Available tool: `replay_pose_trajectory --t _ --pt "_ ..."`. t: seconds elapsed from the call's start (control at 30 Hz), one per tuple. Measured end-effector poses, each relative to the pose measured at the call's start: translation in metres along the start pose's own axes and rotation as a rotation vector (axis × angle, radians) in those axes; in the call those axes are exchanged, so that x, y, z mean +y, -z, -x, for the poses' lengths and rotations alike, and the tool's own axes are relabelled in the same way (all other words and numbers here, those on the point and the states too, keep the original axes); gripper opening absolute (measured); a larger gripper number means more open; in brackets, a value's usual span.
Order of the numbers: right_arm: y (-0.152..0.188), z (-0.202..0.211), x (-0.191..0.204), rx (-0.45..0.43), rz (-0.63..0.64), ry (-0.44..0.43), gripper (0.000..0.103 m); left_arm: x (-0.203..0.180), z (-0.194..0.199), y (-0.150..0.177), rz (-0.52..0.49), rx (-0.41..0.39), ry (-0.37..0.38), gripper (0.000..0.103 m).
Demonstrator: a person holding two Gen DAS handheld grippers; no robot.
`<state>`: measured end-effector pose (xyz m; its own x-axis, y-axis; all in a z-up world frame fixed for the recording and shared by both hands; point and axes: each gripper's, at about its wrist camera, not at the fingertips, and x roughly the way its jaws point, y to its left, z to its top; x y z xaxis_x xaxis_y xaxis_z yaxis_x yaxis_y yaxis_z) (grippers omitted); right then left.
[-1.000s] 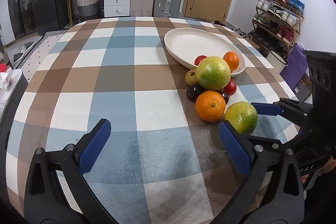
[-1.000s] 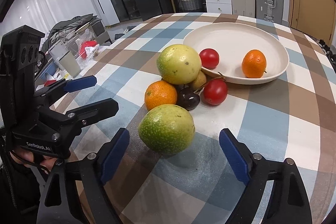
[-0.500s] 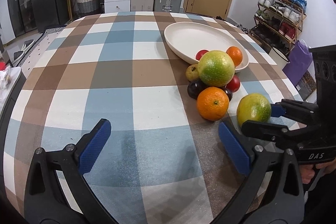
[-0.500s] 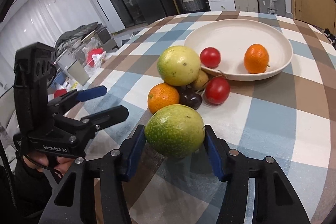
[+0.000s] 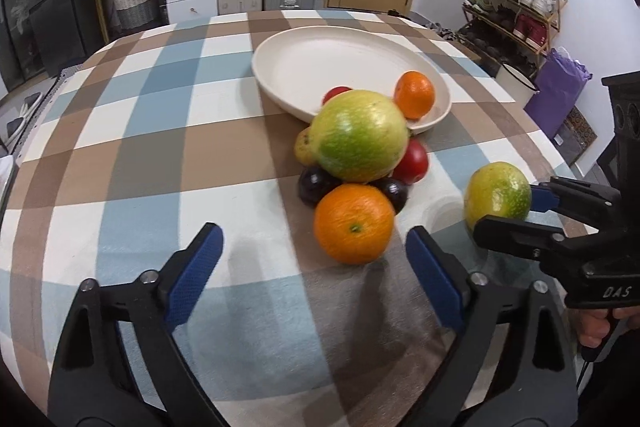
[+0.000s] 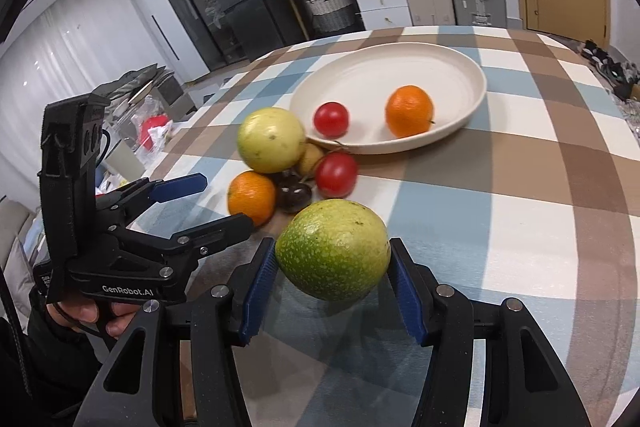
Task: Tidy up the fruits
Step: 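Grasp a tangerine with the left tool while the right tool holds the green fruit, then carry the tangerine and green fruit over the white plate with both tools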
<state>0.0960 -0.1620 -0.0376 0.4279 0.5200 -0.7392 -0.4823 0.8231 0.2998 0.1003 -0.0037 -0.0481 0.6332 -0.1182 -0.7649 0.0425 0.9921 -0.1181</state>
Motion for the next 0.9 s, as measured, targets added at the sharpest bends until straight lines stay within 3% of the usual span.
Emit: replay_pose_trajectory --t 0.17,0.33,0.9 --pt "-0.002 0.005 -0.009 -0.016 -0.020 0.021 0.056 -0.010 -0.005 -0.003 -0.037 0.009 0.024 0.071" --pt "-0.001 0.007 -0.014 -0.022 -0.034 0.027 0.056 -0.011 -0.009 -0.003 -0.031 0.043 0.068 0.038" --pt "0.002 0.024 -0.004 -0.064 -0.023 0.050 0.056 -0.005 0.028 0.008 -0.012 -0.032 0.101 0.037"
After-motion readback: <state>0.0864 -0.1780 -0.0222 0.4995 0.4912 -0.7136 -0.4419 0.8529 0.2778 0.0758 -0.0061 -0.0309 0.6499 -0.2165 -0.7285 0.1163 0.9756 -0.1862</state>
